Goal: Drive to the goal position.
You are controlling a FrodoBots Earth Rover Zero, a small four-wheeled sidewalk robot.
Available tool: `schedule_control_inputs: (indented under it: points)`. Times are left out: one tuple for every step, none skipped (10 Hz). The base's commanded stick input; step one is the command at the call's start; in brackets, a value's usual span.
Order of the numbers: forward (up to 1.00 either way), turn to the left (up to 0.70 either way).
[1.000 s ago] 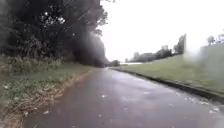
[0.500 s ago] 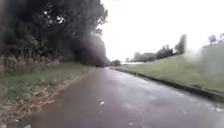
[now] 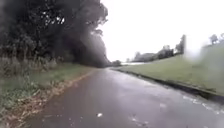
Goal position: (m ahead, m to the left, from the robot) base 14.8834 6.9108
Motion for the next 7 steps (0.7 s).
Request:
schedule_control_inputs:
  points:
    - [0.70, 0.00]
    - [0.70, 0.00]
    - [0.70, 0.00]
    - [0.70, 0.00]
    - [0.70, 0.00]
    - [0.70, 0.00]
    - [0.70, 0.00]
